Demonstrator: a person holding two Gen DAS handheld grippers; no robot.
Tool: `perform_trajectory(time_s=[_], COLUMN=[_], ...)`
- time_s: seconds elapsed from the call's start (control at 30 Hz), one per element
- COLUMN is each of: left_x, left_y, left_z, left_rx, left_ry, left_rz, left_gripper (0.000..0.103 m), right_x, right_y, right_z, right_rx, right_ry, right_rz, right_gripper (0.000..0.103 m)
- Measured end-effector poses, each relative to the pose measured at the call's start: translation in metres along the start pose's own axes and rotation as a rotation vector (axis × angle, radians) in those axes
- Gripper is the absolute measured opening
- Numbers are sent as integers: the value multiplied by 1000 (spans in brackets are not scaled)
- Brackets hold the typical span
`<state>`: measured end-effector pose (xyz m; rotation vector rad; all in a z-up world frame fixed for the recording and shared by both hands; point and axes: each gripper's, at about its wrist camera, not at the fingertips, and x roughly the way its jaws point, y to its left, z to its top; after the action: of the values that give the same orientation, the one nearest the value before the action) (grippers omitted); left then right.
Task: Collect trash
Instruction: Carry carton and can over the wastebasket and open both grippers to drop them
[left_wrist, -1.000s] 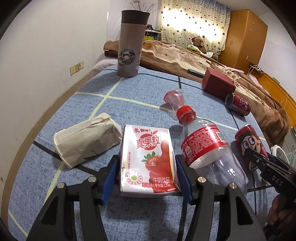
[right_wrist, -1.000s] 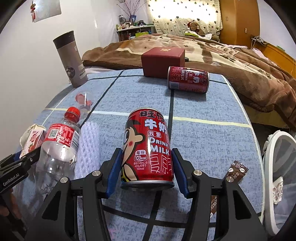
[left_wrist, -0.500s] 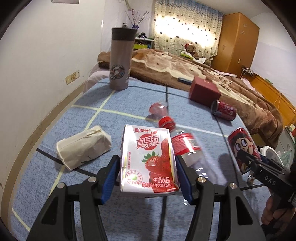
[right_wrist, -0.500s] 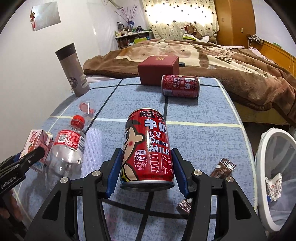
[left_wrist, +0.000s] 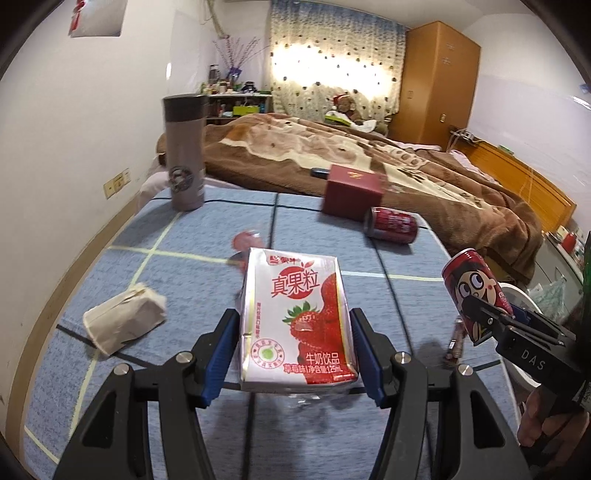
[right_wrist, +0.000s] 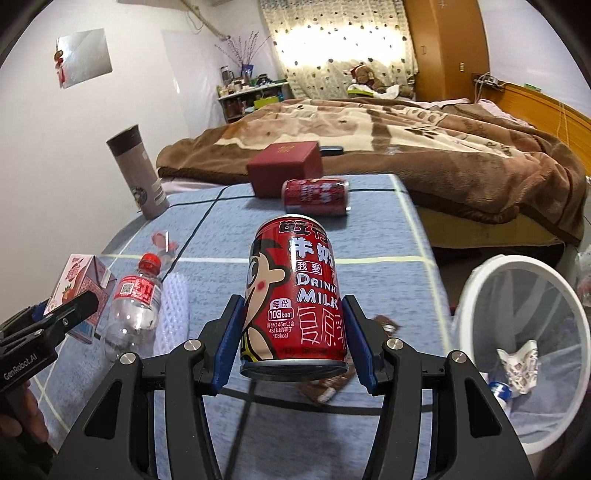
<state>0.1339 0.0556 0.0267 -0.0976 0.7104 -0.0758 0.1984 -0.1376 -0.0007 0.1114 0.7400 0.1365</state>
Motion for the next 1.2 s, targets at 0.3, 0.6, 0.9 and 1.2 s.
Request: perform_trajectory(time_s=[0.3, 0.6, 0.9, 1.2], left_x=[-1, 1, 6, 19], left_y=[-54, -117, -187, -245], left_z=[5, 5, 3, -11], left_rx=[76, 161, 252, 329], left_ry=[-10, -11, -2, 46], left_rz=[-78, -166, -262, -332], left_gripper=[62, 62, 62, 62], right_x=[-24, -46, -68, -70], right_y=[-40, -83, -134, -172], right_z=[-3, -9, -19, -29], right_rx=[58, 108, 176, 232], right_ry=[-40, -63, -80, -53], right_rz=[-52, -136, -225, -280], right_gripper=[54, 54, 54, 54])
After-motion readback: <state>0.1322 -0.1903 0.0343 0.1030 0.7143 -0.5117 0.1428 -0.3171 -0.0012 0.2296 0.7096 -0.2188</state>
